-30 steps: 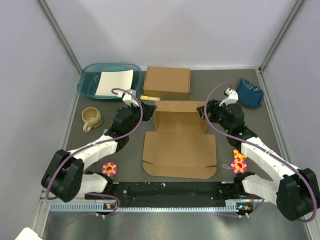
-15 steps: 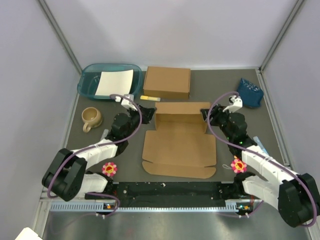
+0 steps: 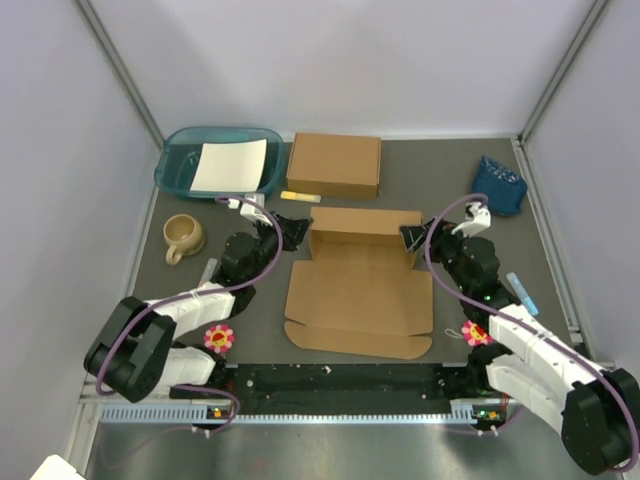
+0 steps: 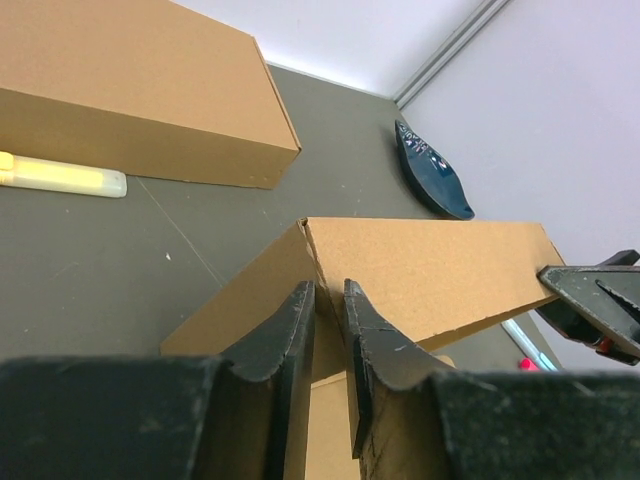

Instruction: Fold the paper box

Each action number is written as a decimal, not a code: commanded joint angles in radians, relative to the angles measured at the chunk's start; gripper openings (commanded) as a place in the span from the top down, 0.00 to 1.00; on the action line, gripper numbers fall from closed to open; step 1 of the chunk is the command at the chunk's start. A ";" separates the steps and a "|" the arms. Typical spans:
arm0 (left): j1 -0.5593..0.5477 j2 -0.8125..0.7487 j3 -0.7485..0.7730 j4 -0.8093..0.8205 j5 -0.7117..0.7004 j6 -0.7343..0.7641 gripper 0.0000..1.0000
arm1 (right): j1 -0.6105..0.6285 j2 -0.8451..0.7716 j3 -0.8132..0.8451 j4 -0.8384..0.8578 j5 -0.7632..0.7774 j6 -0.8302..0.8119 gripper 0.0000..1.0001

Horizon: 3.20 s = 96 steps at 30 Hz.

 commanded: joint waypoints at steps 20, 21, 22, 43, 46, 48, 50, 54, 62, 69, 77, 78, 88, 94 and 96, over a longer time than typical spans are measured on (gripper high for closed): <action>-0.021 0.012 0.042 -0.281 0.050 0.047 0.77 | -0.189 0.086 0.116 -0.020 -0.252 0.059 0.30; -0.021 0.015 0.043 -0.281 0.048 0.047 0.76 | -0.191 0.088 0.104 -0.012 -0.260 0.057 0.32; -0.021 0.018 0.047 -0.280 0.050 0.047 0.76 | -0.190 0.089 0.099 -0.003 -0.266 0.053 0.33; -0.022 0.124 -0.010 -0.154 0.102 -0.021 0.72 | -0.190 0.164 -0.197 0.129 -0.283 0.137 0.70; -0.021 0.148 -0.027 -0.139 0.113 -0.035 0.73 | -0.190 0.163 -0.230 0.112 -0.269 0.145 0.70; -0.026 0.162 -0.042 -0.117 0.113 -0.041 0.73 | -0.190 0.170 -0.253 0.104 -0.263 0.146 0.70; -0.035 0.182 -0.052 -0.100 0.108 -0.041 0.73 | -0.191 0.172 -0.272 0.116 -0.269 0.154 0.71; -0.039 0.233 -0.097 -0.034 0.105 -0.068 0.74 | -0.188 0.178 -0.250 0.061 -0.252 0.172 0.71; -0.039 0.300 -0.131 0.027 0.097 -0.088 0.75 | -0.188 0.204 -0.230 0.012 -0.220 0.206 0.68; -0.039 0.302 -0.147 0.059 0.091 -0.081 0.74 | -0.182 0.158 -0.221 -0.044 -0.220 0.218 0.64; -0.038 0.164 -0.072 -0.034 0.091 -0.081 0.36 | -0.182 0.039 -0.180 -0.159 -0.211 0.188 0.59; -0.038 0.138 -0.061 -0.061 0.088 -0.082 0.34 | -0.182 0.037 -0.175 -0.164 -0.212 0.183 0.59; -0.029 0.092 0.063 -0.135 0.037 -0.072 0.25 | -0.182 0.083 -0.137 -0.137 -0.234 0.163 0.57; -0.019 0.175 0.119 -0.137 0.083 -0.079 0.39 | -0.180 0.124 -0.123 -0.114 -0.252 0.154 0.57; -0.019 0.204 0.120 -0.137 0.091 -0.082 0.44 | -0.180 0.137 -0.131 -0.106 -0.253 0.155 0.57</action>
